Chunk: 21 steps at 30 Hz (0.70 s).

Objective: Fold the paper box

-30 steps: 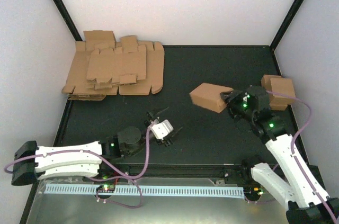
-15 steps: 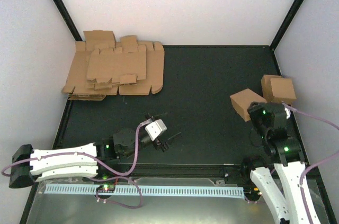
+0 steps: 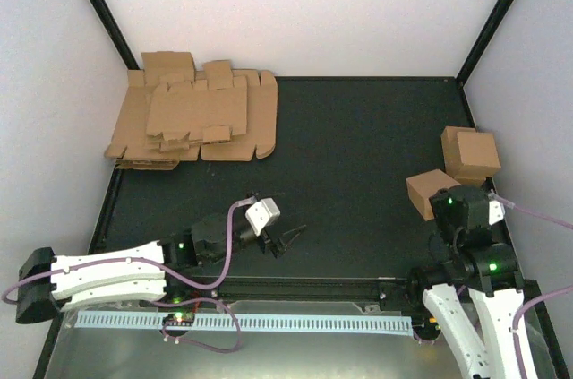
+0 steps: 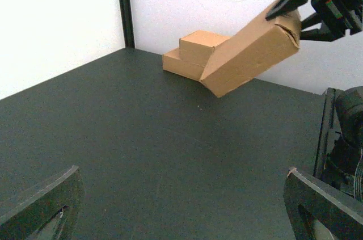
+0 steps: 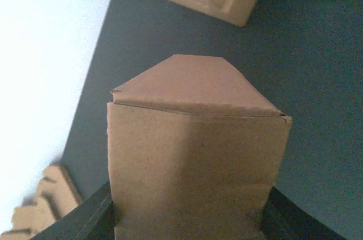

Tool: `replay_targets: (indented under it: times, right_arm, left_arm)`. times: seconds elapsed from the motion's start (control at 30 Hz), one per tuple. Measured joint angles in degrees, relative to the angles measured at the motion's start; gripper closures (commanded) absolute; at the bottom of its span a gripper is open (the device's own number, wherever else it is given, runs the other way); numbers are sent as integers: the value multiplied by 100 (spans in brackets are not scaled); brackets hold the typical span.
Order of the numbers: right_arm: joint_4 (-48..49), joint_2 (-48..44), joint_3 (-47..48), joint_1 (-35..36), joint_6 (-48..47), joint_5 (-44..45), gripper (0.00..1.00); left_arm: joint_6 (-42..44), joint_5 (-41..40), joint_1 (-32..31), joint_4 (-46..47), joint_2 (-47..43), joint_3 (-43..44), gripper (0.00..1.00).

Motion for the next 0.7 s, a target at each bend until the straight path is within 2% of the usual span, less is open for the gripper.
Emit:
replay_targets:
  times: [0.2,0.4,0.53,0.7]
  right_arm:
    - [-673,-160,0,0,157,850,64]
    - [-822,-109,-140,0,153,1567,63]
    - [-603,-20,-302,0,-28,1792,63]
    - [166,-9,-680,-149,-219,1587,71]
  left_arm:
    - [-256,402,236,-39,35,0,1]
    - [-363,789,382,-63,114,0,1]
    - [-407,938,455,-76,114,0,1]
    - [-439,1121,540,-76,114,-2,1]
